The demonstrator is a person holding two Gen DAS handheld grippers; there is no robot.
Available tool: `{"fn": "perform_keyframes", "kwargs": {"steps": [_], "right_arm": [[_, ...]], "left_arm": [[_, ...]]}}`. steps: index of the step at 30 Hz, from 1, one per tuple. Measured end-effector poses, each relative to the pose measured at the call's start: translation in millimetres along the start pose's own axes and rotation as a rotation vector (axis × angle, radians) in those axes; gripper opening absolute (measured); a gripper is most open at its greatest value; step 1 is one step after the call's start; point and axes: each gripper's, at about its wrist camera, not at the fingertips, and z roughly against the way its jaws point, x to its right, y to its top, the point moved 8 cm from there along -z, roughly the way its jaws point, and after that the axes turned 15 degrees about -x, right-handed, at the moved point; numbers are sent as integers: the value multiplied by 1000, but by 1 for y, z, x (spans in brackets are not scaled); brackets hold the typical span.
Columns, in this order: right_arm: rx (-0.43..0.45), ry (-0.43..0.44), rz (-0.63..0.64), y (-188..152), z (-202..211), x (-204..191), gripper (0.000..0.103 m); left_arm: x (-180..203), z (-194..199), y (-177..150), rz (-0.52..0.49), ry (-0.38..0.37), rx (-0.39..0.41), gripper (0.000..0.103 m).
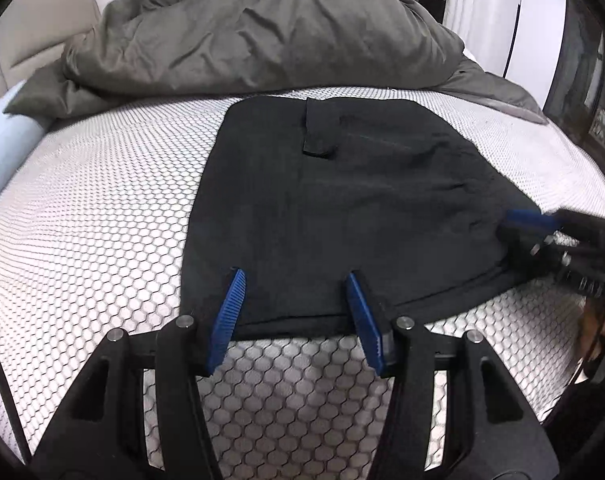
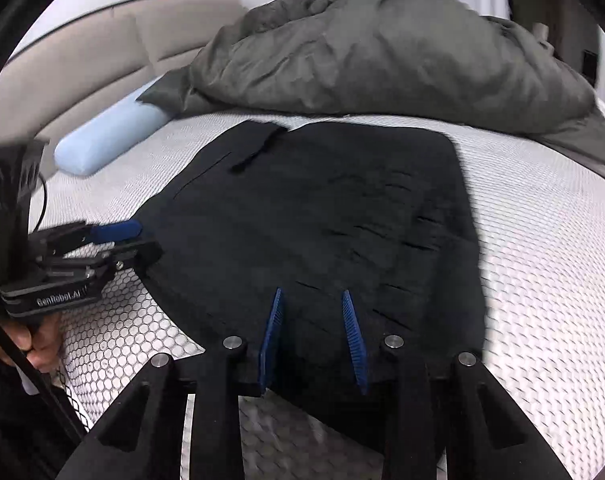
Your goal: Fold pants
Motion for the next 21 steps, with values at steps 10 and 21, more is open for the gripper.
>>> {"fn": "perform_keyframes", "kwargs": {"steps": [10,21], "right_arm": [[95,34,-108,-14,40,26,82],[323,17,-36,-47,105,-1,103]], "left_arm": [[3,55,-14,15,13,95,73],[10,135,-46,16,-22,339,103]]}}
